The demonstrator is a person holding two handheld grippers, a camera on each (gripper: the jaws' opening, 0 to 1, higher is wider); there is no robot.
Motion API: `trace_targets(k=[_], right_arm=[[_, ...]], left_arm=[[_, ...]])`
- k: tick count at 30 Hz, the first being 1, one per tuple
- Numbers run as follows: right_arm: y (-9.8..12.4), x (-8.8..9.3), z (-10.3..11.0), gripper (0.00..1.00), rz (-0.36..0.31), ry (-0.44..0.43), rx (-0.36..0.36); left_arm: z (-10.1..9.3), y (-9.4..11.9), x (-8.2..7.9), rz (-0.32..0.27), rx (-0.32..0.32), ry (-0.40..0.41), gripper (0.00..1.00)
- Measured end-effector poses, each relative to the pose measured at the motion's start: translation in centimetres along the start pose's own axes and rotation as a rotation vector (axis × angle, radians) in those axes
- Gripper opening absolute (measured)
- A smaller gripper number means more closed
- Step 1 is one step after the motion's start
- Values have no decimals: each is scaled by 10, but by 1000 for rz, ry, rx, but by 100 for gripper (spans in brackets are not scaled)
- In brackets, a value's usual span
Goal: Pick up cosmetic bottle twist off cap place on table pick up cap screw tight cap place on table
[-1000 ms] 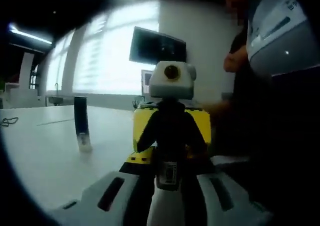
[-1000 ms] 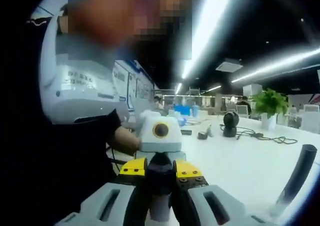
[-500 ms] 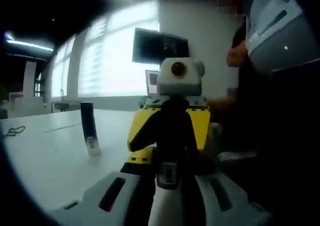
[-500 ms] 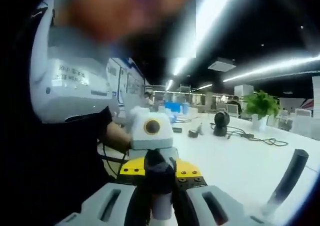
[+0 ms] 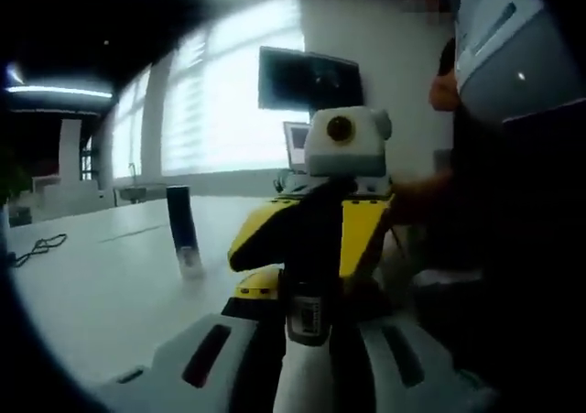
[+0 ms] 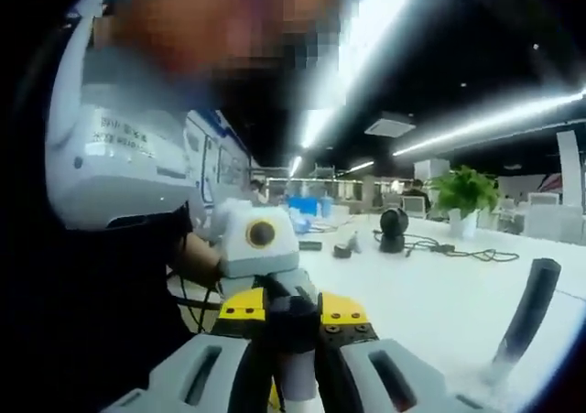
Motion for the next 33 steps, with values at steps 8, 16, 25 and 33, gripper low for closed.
trace_targets(k=[8,16,25,33], right_arm=[[-2,-3,-2,9,-5,11,33],[-1,-5,-9,9,-18,16,95],[3,-8,-14,9,-52,1,146],[3,-9,-18,9,-61,10,214]], left_arm=[[9,1,-4,32,-83,-58,5],[14,1,-4,29,-113,-22,5],[14,-1,-8,9,-170,-31,5],[23,-6,-11,11,-239,-39,5]])
Point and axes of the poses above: the point that each gripper's makers call its tool centre point, and the gripper's own axes: y roughly backward along the fingers, z roughly to its left, x roughly out of its underside, the point moved 2 cm from there along y, roughly backward along the fingers, and after that the axes turned 8 degrees about z, right-handed, at the moved point
